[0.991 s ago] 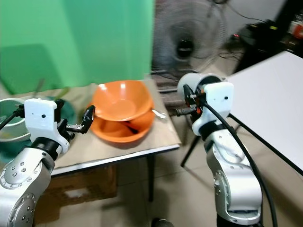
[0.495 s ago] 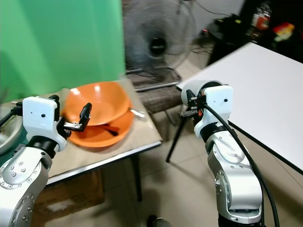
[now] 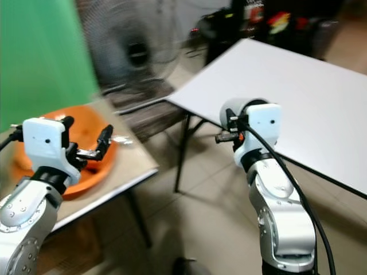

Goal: Setting the table

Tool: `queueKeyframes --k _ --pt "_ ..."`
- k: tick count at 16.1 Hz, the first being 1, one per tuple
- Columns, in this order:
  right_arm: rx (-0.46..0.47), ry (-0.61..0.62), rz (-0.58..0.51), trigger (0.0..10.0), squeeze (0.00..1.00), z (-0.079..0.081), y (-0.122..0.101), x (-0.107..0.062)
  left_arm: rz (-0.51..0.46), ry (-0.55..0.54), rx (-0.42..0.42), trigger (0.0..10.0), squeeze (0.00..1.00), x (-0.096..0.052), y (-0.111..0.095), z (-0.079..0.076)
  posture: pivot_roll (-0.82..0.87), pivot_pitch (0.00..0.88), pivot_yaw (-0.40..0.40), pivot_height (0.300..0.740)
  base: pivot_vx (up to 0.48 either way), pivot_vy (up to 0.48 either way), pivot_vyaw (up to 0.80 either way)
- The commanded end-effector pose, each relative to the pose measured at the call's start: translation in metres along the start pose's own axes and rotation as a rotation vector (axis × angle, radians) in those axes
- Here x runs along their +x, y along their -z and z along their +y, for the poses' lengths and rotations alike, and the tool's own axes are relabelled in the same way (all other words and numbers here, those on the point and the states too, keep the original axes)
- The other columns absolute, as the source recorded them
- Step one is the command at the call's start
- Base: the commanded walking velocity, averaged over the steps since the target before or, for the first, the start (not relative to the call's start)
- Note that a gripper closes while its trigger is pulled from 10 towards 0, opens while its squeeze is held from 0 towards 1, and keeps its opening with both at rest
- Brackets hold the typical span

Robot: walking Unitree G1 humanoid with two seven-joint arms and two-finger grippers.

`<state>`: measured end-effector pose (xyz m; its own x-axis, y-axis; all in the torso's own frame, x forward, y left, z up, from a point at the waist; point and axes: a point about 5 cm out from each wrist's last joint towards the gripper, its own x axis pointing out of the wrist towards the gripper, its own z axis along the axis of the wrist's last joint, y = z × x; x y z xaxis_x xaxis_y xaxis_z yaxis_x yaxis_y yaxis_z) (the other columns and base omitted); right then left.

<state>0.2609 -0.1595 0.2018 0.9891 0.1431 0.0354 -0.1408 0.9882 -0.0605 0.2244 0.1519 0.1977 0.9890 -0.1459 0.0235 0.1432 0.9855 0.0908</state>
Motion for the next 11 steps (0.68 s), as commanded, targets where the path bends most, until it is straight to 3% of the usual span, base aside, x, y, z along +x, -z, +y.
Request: queueKeyframes --k 1,5,9,11 --pt "0.011 -0.014 -0.024 10.0 0.0 0.0015 -0.0068 -0.0014 0.014 0.0 -0.003 10.0 0.0 -0.0022 0.0014 -0.0001 -0.02 0.0 -0.023 0.74 0.0 0.0 -0.76" --pt "0.012 -0.033 -0.014 10.0 0.0 0.0051 -0.0052 -0.0017 -0.004 0.004 0.027 10.0 0.0 -0.0018 -0.0002 0.0007 -0.03 0.0 -0.024 0.74 0.0 0.0 -0.76" --pt "0.012 -0.038 -0.003 10.0 0.0 0.0063 -0.003 -0.0017 -0.012 0.017 0.007 10.0 0.0 -0.0037 0.0002 -0.0005 -0.03 0.0 -0.024 0.74 0.0 0.0 -0.77" --pt "0.0 -0.055 0.02 10.0 0.0 0.0075 0.0009 -0.0024 -0.012 0.022 -0.002 10.0 0.0 -0.0044 0.0011 0.0006 -0.03 0.0 -0.026 0.74 0.141 0.0 -0.26"
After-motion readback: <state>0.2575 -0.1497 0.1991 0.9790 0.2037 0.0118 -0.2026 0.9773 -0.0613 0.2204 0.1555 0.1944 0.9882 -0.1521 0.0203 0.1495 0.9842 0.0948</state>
